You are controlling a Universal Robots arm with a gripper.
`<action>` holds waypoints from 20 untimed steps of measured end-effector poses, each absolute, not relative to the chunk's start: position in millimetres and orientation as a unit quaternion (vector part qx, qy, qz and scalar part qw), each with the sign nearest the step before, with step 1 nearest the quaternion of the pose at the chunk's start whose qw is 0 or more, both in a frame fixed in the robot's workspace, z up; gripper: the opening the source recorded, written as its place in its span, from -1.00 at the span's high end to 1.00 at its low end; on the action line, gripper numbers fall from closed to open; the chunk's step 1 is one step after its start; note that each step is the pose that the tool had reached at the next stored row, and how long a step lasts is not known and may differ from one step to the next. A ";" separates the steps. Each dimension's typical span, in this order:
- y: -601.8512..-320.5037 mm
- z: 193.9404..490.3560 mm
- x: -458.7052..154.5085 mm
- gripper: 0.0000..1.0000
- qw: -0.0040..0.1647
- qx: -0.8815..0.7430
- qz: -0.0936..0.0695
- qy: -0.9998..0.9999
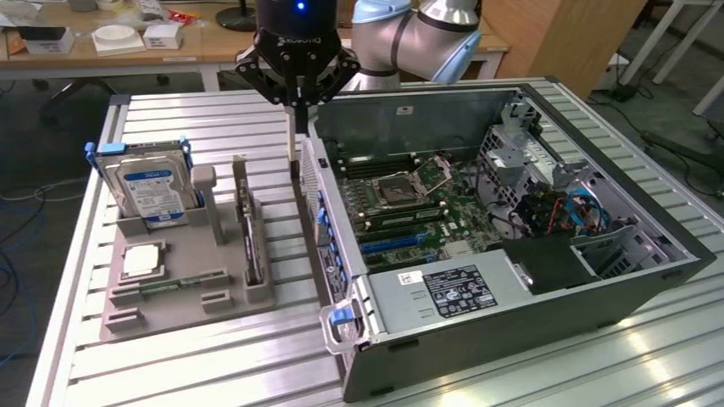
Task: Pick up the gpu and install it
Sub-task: 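Reach for the gpu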
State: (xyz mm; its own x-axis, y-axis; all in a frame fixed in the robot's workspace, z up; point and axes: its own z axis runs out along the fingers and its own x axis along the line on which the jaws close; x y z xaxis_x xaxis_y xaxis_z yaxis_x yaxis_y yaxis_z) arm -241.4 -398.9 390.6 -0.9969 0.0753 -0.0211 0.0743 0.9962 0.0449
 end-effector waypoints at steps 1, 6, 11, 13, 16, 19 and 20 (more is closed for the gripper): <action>-398.9 390.5 -242.9 0.80 0.011 0.037 0.022 0.999; -398.9 390.1 -249.8 0.80 0.011 0.037 0.022 0.999; -398.9 389.8 -257.2 0.80 0.011 0.037 0.022 0.999; -398.9 389.7 -260.2 0.80 0.011 0.037 0.022 0.999; -398.9 389.4 -264.5 0.80 0.011 0.037 0.022 0.999; -398.9 389.2 -268.5 0.80 0.011 0.037 0.022 0.999; -398.9 389.2 -269.7 0.80 0.011 0.037 0.022 0.999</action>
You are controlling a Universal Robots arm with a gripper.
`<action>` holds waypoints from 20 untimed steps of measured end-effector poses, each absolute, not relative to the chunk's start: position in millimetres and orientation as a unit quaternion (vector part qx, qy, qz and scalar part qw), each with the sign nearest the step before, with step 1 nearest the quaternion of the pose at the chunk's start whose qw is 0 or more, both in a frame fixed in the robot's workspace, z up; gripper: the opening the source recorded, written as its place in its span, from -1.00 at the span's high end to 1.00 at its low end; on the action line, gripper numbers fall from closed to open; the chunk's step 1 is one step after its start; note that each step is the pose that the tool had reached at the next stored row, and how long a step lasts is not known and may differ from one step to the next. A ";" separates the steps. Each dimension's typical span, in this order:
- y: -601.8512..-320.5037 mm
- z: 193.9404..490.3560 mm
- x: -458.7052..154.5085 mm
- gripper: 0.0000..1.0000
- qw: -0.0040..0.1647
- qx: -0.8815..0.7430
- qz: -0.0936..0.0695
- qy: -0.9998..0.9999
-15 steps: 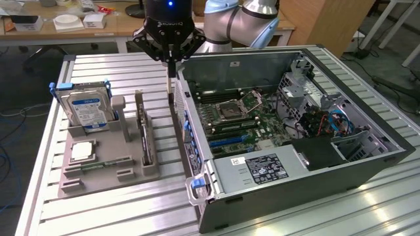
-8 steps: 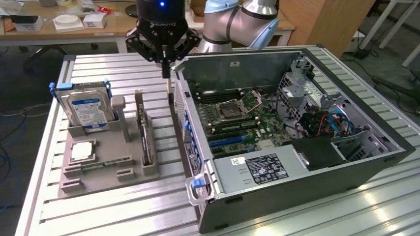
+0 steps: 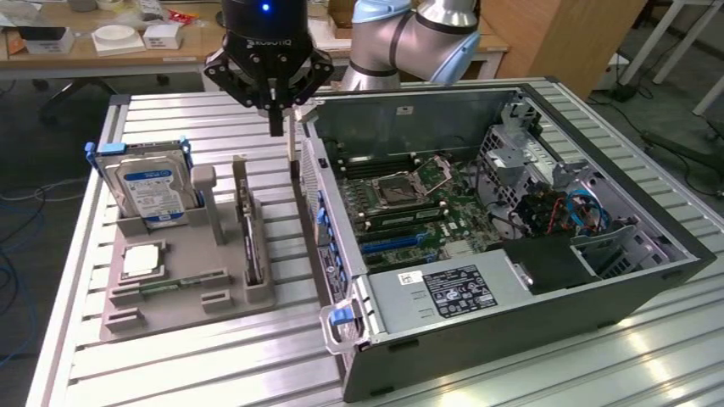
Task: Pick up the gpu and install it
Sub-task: 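Reach for the gpu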
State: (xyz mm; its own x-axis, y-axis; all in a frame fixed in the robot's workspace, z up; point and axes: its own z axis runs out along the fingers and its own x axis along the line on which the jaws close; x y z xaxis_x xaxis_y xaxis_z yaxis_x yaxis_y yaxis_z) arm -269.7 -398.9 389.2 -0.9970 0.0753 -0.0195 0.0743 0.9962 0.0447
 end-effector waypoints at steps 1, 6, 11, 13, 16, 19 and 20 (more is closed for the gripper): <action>-398.9 389.1 -270.9 0.80 0.011 0.037 0.022 0.999; -398.9 388.8 -276.9 0.80 0.010 0.037 0.022 0.999; -398.9 388.4 -282.6 0.80 0.010 0.037 0.022 0.999; -398.9 388.2 -285.0 0.80 0.010 0.037 0.022 0.999; -398.9 387.9 -288.8 0.80 0.009 0.037 0.022 0.999; -398.9 387.6 -292.1 0.80 0.009 0.037 0.022 0.999; -398.9 387.5 -293.1 0.80 0.009 0.037 0.022 0.999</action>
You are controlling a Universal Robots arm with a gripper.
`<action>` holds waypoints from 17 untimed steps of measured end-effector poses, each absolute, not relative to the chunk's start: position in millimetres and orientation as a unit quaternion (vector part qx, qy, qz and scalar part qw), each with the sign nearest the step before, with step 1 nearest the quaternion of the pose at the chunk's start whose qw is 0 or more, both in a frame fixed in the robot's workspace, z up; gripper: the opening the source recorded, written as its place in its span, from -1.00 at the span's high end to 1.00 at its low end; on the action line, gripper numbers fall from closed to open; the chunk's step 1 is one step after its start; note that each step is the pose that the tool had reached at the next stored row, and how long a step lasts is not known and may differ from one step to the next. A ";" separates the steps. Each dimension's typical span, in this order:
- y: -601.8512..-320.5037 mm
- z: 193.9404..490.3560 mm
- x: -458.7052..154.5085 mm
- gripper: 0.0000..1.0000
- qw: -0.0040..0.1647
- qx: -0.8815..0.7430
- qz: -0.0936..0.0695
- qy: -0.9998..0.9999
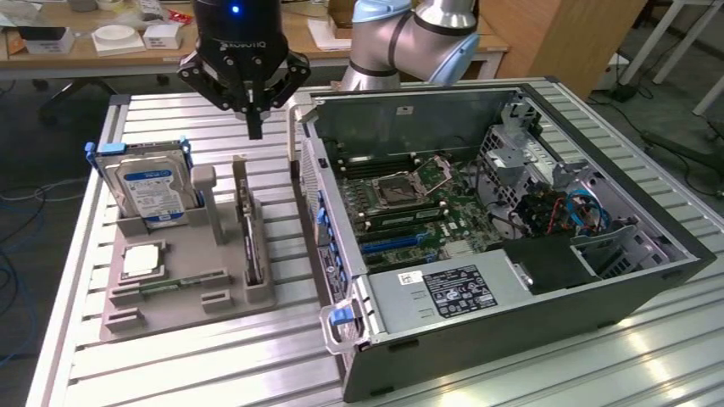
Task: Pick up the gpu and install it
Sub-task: 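Reach for the gpu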
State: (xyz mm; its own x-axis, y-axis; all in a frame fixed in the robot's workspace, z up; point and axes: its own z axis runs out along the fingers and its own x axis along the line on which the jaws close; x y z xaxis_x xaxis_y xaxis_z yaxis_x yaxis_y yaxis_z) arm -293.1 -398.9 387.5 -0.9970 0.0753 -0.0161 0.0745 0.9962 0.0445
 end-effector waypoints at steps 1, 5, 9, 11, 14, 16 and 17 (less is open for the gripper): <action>-398.9 387.4 -294.2 0.80 0.009 0.037 0.022 0.999; -398.9 387.0 -298.6 0.80 0.008 0.037 0.022 0.999; -398.9 386.6 -303.4 0.80 0.008 0.038 0.022 0.999; -398.9 386.4 -305.9 0.80 0.007 0.038 0.022 0.999; -398.9 386.1 -309.7 0.80 0.007 0.038 0.022 0.999; -398.9 386.0 -312.0 0.80 0.007 0.038 0.022 0.999; -398.9 385.9 -313.1 0.80 0.006 0.038 0.022 0.999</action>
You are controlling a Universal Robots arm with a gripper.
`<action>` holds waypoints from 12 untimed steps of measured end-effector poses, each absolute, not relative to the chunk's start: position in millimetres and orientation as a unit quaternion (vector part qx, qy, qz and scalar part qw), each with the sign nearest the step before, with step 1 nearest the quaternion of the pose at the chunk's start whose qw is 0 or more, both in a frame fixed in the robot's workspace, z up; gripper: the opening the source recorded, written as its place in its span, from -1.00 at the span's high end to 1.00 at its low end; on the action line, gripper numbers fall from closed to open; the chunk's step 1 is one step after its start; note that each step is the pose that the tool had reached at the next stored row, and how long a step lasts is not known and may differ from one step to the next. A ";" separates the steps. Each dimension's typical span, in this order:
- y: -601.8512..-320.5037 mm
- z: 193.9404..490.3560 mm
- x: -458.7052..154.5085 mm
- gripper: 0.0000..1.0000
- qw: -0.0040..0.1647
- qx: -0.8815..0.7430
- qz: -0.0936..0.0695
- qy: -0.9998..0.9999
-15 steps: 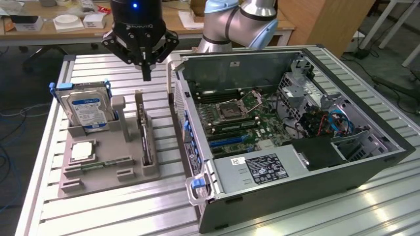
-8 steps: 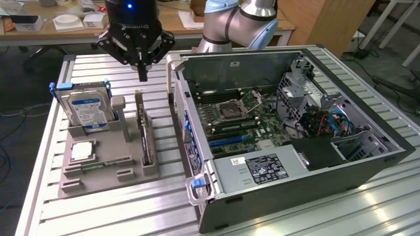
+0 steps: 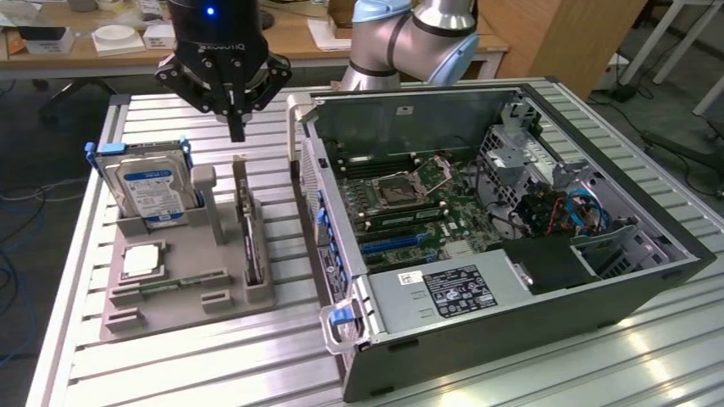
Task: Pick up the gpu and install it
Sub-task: 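Reach for the gpu, then pick up the gpu and move the gpu toward the slot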
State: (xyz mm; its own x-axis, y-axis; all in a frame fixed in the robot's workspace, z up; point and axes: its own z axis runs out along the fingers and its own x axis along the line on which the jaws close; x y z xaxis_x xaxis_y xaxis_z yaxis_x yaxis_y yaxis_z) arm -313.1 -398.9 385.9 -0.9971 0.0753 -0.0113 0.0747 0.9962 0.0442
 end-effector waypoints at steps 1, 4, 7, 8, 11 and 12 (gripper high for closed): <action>-398.9 385.8 -313.9 0.80 0.006 0.038 0.022 0.999; -398.9 385.7 -315.3 0.80 0.006 0.037 0.022 0.999; -398.9 385.8 -315.4 0.80 0.006 0.038 0.022 0.999; -398.9 385.8 -315.4 0.80 0.006 0.038 0.022 0.999; -398.9 385.8 -315.4 0.80 0.006 0.038 0.022 0.999; -398.9 385.8 -315.4 0.80 0.006 0.038 0.022 0.999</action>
